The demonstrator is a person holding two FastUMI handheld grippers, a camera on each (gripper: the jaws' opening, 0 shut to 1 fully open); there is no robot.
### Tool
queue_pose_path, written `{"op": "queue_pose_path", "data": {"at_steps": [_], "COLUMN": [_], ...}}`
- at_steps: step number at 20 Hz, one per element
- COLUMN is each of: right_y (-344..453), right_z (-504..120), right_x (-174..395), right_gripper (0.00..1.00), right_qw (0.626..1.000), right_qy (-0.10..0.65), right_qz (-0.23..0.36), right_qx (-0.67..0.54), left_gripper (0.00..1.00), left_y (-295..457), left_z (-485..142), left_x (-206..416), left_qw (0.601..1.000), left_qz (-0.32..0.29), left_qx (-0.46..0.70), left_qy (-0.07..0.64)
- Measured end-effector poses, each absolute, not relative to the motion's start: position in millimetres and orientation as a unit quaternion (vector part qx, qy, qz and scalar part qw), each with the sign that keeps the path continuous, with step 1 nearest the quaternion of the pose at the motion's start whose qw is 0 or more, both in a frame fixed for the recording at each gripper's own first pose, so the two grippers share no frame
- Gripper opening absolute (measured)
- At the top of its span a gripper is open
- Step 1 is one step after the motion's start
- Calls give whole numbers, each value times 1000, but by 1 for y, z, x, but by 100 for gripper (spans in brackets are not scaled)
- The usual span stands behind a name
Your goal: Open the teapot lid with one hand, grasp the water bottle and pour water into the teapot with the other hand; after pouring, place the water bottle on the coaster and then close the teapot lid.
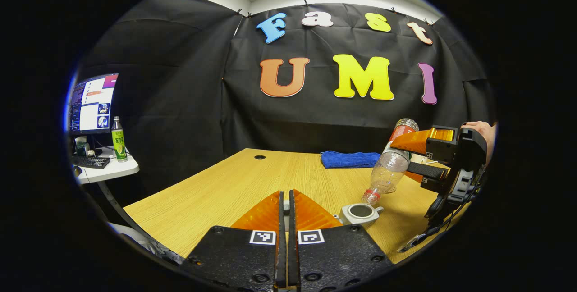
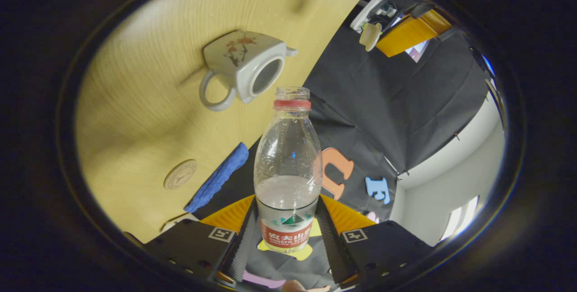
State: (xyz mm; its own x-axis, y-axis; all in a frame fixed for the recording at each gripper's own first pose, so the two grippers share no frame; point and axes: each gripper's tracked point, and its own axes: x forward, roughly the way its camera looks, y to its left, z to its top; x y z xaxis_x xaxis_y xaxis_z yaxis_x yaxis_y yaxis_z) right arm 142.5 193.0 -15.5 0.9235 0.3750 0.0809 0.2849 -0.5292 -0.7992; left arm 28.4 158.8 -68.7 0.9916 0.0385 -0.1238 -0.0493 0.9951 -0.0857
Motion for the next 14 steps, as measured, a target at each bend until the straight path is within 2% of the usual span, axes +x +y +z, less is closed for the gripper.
{"op": "queue_pose_path", "data": {"at_steps": [4,8,14], "right_y": [189,174,170], "right_z": [-20,-47,-49], "right_x": [145,147,140], "right_gripper": [71,71,72], "right_qw": [495,608,767], "right_qy": [-169,-98,-41], "right_qz": [59,109,141], "right_qx": [-850,-780,-625], "left_gripper": [4,4,4], "left_y": [159,157,140], "left_z": [-63,-53,-38], "left_x": [29,30,37], "left_qw": [997,998,998], "left_qz": [28,31,28], "left_qx": [-37,-33,-18], "left_qy": [58,52,45]}}
